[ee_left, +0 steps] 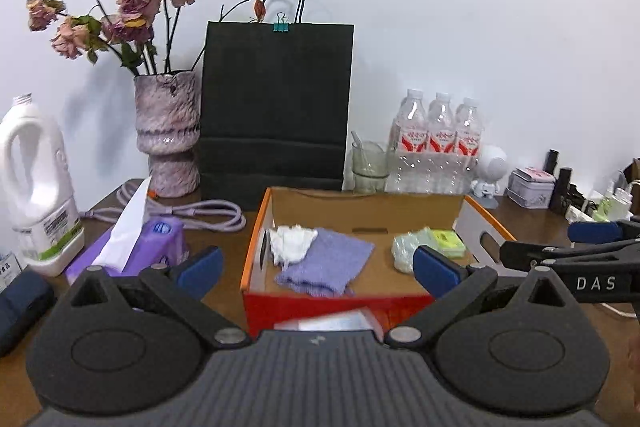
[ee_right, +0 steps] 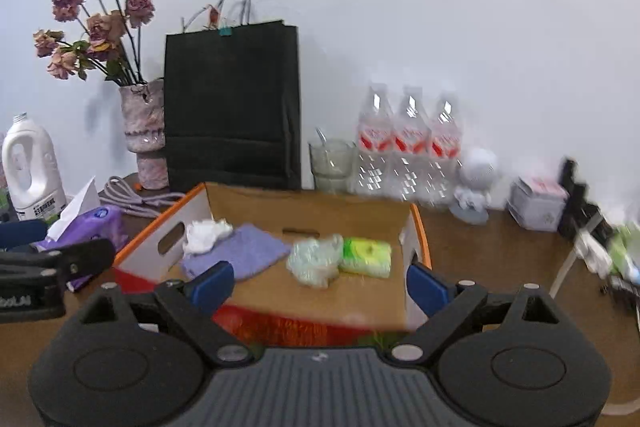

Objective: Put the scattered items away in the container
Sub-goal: 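Grasp the white cotton-swab tub with the left tool while the right tool grasps the braided cable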

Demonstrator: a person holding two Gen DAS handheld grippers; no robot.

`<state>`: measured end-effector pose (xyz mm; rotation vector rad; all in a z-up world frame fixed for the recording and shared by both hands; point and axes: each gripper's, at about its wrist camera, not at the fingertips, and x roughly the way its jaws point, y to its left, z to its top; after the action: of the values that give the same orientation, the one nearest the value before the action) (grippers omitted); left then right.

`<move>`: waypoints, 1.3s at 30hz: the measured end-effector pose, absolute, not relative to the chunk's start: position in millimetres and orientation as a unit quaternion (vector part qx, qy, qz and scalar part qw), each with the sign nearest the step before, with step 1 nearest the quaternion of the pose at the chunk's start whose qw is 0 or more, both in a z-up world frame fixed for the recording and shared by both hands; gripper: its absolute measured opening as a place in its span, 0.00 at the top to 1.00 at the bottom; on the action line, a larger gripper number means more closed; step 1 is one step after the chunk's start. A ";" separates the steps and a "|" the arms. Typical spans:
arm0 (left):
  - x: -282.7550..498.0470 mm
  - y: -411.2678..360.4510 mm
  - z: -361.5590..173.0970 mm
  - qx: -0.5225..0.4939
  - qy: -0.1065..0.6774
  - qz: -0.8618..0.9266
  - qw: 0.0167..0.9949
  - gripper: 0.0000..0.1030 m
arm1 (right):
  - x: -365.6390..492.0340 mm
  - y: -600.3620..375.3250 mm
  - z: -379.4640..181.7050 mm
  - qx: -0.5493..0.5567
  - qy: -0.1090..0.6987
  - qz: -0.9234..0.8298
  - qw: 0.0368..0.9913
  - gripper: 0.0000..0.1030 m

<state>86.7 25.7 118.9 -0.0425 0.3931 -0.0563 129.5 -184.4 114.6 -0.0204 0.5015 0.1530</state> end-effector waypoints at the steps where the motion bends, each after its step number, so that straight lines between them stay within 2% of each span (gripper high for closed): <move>1: 69.5 27.9 113.1 -0.029 0.191 -0.026 0.981 0.00 | 114.4 -186.8 111.2 0.002 0.253 0.068 0.965 0.09; 2: 49.6 29.2 104.8 -0.037 0.190 -0.023 0.981 0.00 | 95.6 -189.2 105.5 0.018 0.253 0.069 0.965 0.09; 5: -11.0 28.0 74.2 -0.062 0.193 -0.012 0.979 0.00 | 28.9 -197.7 76.9 0.063 0.240 0.084 0.965 0.00; 11: -95.8 15.2 37.6 -0.048 0.222 -0.008 0.974 0.00 | -63.5 -199.2 35.0 0.025 0.251 0.078 0.965 0.00; 15: -110.5 14.3 33.3 -0.044 0.221 -0.002 0.974 0.00 | -95.2 -198.8 23.0 0.020 0.243 0.077 0.967 0.00; 23: -81.6 14.4 34.5 -0.035 0.215 -0.010 0.976 0.00 | -88.3 -195.7 21.4 0.008 0.250 0.075 0.965 0.02; 30: 34.2 1.7 44.5 -0.009 0.201 0.050 0.978 0.00 | -73.5 -183.7 22.8 -0.018 0.252 0.107 0.962 0.09; 34: 99.2 -14.2 35.9 0.008 0.228 0.044 0.973 0.00 | -63.8 -185.6 19.6 -0.024 0.258 0.105 0.960 0.09; 38: 132.1 -28.0 22.0 0.036 0.260 0.055 0.963 0.00 | -48.5 -196.0 14.4 -0.011 0.270 0.097 0.958 0.09; 39: 133.1 -26.7 21.0 0.031 0.256 0.052 0.965 0.04 | -42.5 -197.4 13.1 -0.009 0.276 0.097 0.956 0.10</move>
<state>133.1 -26.7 21.0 0.0623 0.5187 0.1051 -42.5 -197.4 13.1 -0.0173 0.5596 0.1972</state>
